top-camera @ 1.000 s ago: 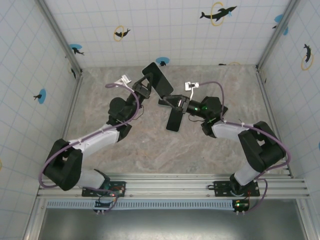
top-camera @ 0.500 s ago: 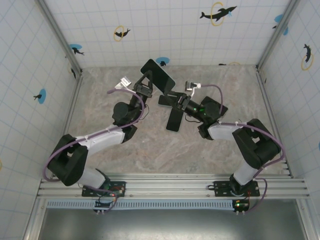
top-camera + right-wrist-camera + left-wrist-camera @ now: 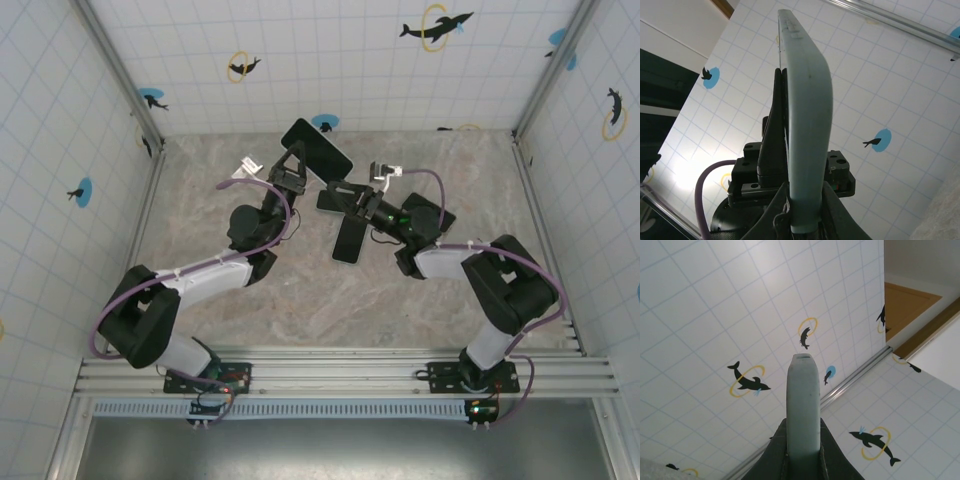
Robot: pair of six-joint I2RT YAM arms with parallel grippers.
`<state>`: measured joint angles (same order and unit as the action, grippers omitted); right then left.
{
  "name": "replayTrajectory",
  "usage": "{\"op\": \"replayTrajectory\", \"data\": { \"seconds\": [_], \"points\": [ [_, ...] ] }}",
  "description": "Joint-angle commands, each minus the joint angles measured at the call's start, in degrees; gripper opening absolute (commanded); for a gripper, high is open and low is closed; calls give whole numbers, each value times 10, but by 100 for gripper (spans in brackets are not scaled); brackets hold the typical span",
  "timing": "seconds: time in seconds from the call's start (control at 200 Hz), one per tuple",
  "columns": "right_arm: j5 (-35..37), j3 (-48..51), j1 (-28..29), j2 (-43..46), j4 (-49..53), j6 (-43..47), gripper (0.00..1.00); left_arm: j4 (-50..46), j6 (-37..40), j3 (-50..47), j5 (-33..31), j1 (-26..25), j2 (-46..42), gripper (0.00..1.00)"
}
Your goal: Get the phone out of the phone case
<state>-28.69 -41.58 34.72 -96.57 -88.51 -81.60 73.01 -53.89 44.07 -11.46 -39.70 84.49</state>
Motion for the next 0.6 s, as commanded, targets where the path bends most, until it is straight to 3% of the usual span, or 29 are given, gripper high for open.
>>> {"op": "replayTrajectory", "data": {
  "seconds": [0.0, 0.225, 0.465, 0.596],
  "points": [
    [-4, -18, -12, 8, -32, 23, 9, 8, 19, 13, 11, -3, 0, 5],
    [-53, -29, -35, 41, 40, 103, 5, -29, 12, 6, 55, 16, -19, 33],
    [-111, -47, -58, 95, 170, 229, 2, -115, -6, 23, 175, 82, -39, 48],
    [-117, -50, -73, 109, 191, 245, 1, -159, -4, 45, 232, 112, -43, 58]
  ]
}}
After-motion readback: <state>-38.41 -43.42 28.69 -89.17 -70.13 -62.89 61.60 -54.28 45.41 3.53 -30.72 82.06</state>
